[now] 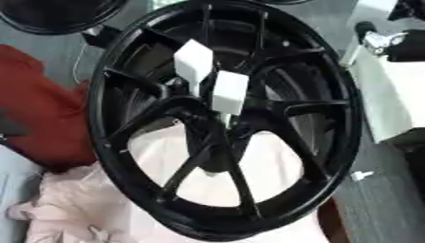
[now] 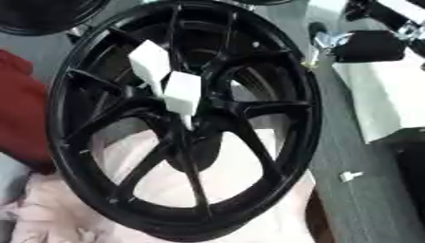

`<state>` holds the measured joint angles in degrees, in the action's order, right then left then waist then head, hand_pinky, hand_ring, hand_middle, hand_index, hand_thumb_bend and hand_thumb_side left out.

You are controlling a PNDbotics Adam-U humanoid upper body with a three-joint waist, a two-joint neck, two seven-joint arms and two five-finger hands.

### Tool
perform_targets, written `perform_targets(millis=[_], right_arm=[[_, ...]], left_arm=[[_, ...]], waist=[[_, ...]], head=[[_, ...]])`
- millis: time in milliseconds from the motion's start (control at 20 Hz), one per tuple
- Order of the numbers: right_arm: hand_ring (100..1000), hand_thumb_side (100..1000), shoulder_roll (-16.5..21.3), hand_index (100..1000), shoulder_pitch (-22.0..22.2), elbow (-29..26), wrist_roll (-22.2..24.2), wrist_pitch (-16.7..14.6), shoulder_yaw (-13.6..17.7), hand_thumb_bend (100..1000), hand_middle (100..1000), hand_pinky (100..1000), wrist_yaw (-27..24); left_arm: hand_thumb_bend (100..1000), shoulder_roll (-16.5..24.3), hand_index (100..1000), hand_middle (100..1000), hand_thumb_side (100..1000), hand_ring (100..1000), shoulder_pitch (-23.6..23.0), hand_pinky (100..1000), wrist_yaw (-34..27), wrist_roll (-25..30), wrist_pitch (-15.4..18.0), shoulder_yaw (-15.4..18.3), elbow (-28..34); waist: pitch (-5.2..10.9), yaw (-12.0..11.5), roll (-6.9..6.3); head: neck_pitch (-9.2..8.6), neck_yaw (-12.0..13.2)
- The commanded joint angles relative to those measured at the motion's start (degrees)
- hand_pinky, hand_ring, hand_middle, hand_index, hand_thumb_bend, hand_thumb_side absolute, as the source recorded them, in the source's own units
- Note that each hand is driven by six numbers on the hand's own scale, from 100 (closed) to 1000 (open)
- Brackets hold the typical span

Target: Pull the pin out of the wheel hub.

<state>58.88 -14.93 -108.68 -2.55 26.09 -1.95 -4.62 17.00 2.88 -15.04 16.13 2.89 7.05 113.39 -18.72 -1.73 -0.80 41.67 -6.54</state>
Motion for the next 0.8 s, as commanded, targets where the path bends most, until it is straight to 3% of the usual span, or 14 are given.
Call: perform_targets(millis=[50,100,300,700,750,800], right_arm=[[855,334,-2.1,498,2.3,2.7,-2.7,-1.4,5.1,100,401,887,2.9],[857,392,-3.3,496,3.6,3.8,-3.5,-2.1,6.4,100,399,889,3.7],[862,414,-7.7,498,7.8,8.6,-6.5,-3.9,11.3,100,400,891,6.8],[865,272,-12.1,506,13.9,19.4,-13.2,1.9,22.1,100,408,895,13.4],[881,233,-12.4,525,14.5,20.8,-14.0,2.8,23.5,100,429,898,14.2],[956,203,-12.7,639,15.1,22.3,-14.9,3.5,25.0,100,546,902,14.9]], left_arm=[[100,0.5,711,509,795,621,-0.2,713,0.3,-0.6,0.3,0.8,1.2],[100,0.5,711,509,787,621,-0.1,713,0.4,-0.7,0.4,0.9,1.2],[100,0.7,711,509,779,622,0.3,713,0.1,-0.8,1.2,0.9,1.2],[100,0.7,711,510,779,623,0.7,713,0.2,-0.7,1.8,0.7,1.2],[100,0.7,712,510,780,623,0.9,713,0.2,-0.6,1.8,0.6,1.2],[100,0.7,712,510,781,623,1.0,713,0.2,-0.5,1.8,0.5,1.2]], waist=[[1.33,0.3,-0.98],[1.27,0.4,-1.16],[1.03,0.6,-1.89],[0.18,0.4,-2.72],[0.05,0.2,-2.73],[-0.1,-0.1,-2.74]], head=[[-0.63,0.5],[-0.64,0.6],[-0.9,1.0],[-1.55,0.5],[-1.66,0.3],[-1.81,0.1]])
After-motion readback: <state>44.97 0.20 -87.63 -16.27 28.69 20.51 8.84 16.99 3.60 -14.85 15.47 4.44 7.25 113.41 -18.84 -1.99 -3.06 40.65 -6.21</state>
